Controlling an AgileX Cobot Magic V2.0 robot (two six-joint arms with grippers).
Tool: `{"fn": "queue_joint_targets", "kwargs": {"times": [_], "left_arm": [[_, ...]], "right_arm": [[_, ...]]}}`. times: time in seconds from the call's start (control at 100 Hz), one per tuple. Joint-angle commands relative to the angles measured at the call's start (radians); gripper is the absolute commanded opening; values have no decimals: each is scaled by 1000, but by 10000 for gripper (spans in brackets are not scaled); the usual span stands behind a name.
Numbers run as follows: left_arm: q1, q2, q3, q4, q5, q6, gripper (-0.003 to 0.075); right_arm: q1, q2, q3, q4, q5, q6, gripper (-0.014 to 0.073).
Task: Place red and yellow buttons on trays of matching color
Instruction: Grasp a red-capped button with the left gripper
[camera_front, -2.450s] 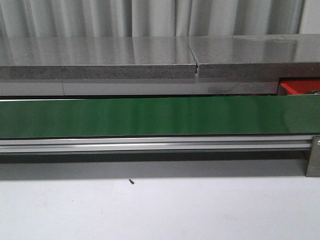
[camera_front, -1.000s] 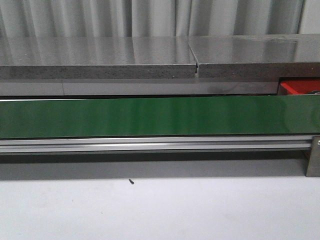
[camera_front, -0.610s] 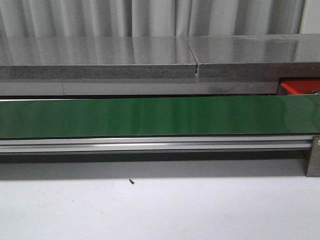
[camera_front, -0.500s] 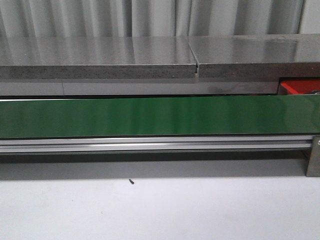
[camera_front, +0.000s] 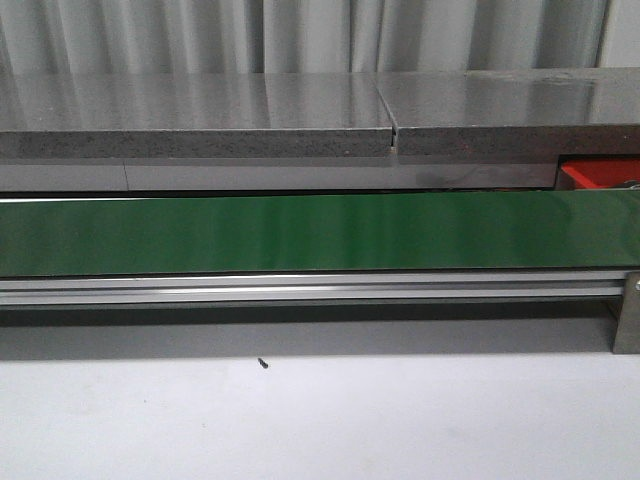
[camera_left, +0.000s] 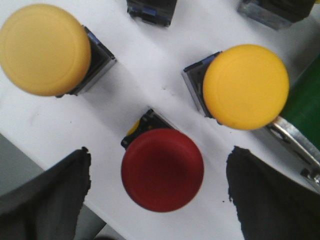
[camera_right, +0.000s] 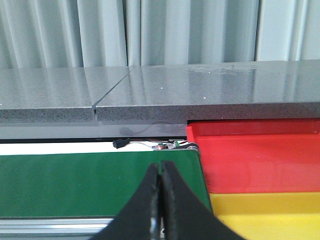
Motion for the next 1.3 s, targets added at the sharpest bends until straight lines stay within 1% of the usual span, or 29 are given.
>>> {"fn": "queue_joint_targets", "kwargs": {"times": [0.0,0.05,0.1,0.17,0.27,0.39,0.46,0.53,0.66,0.79,0.92,1.0,1.11,1.29], "left_arm": [[3,-15,-30,-10,-48,-12,546],[3,-6,-30,-10,-59,-12,541],[3,6,-30,-10,-64,-12,517],[3,15,-30,-10,-71,-12,460],[3,16,-30,-10,-75,-12,356],[3,16,-30,-10,-72,-12,256],[3,12,-30,-5,-65,-9,210],[3,-5,-30,1,-59,-6,181],[3,-81,-30,2,-12,-5,168],[3,-203,-38,2,25,-5,168],[3,-286,-106,2,80,-2,168],[-7,-291,-175,0,135,23,168],[-51,-263,-270,-2,198,23,168],[-144,-180,-365,-2,207,23,168]], "right_arm": [[-1,-17,-1,-12,-76,-3,-115],[-1,-17,-1,-12,-76,-3,-115],[-1,-17,-1,-12,-76,-3,-115],[-1,-17,-1,-12,-76,-3,-115],[-1,-17,-1,-12,-76,-3,-115],[-1,-17,-1,-12,-76,-3,-115],[-1,-17,-1,-12,-76,-3,-115],[-1,-17,-1,-12,-76,-3,-115],[-1,-17,-1,-12,-76,-3,-115],[-1,-17,-1,-12,-76,-3,-115],[-1,-17,-1,-12,-76,-3,-115],[-1,-17,-1,-12,-76,-3,-115],[-1,-17,-1,-12,-76,-3,-115],[-1,-17,-1,-12,-76,-3,-115]]}}
